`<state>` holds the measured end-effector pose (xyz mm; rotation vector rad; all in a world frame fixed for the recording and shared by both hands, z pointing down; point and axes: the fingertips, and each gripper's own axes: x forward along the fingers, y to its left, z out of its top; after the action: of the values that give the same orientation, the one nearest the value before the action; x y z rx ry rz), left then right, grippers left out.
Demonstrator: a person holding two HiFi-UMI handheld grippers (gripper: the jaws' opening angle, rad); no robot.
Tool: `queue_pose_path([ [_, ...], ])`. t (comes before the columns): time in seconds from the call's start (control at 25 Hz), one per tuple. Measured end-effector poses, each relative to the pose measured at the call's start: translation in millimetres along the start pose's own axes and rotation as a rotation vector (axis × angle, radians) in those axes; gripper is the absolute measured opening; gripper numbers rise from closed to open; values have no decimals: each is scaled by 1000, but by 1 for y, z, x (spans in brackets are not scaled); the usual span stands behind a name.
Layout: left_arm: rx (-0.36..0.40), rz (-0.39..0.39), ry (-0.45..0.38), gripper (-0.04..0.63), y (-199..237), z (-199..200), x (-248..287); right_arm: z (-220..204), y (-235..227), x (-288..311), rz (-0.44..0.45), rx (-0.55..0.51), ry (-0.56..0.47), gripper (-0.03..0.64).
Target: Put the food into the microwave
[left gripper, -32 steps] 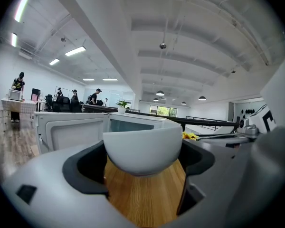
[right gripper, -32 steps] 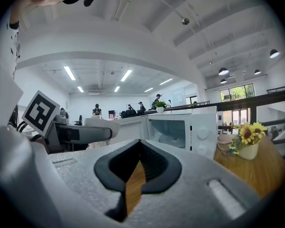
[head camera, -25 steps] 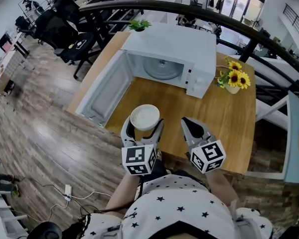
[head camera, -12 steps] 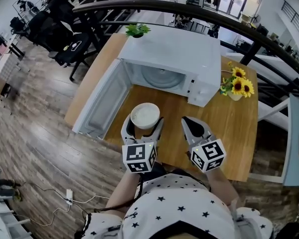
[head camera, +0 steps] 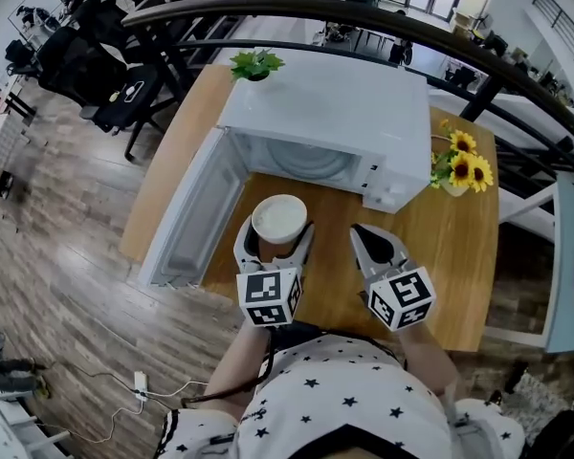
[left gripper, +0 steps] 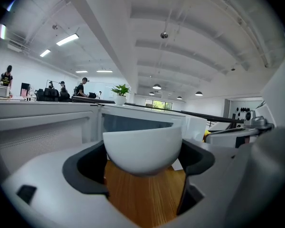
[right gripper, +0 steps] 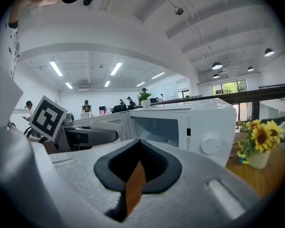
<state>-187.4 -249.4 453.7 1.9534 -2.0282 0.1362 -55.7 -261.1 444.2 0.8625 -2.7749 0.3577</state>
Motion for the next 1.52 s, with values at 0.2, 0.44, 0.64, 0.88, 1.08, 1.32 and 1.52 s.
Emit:
queue_pose_path([
  [0.2,5,-18,20,459,10,-4,25,-1,-10,16,-21,6,19,6],
  [0.44,22,-41,33,459,21,-6,58,-2,-20,34,-43,17,32,6],
  [0.64,28,-57,49,459,30,-9,86,-1,-28,47,-53,29,38,6],
  [0.88,36,-76,76,459,35,-15,115,1,-35,59,-66,37,48,6],
  [1.08,54,-87,94,459,37,-19,138,-2,-40,64,-79,54,61,6],
  [1.32,77,-109,115,459,36,-25,163,-12,-42,67,-98,72,80,6],
  [1.52,93,-120,137,459,34,-30,181,-16,-42,69,-104,82,96,6],
])
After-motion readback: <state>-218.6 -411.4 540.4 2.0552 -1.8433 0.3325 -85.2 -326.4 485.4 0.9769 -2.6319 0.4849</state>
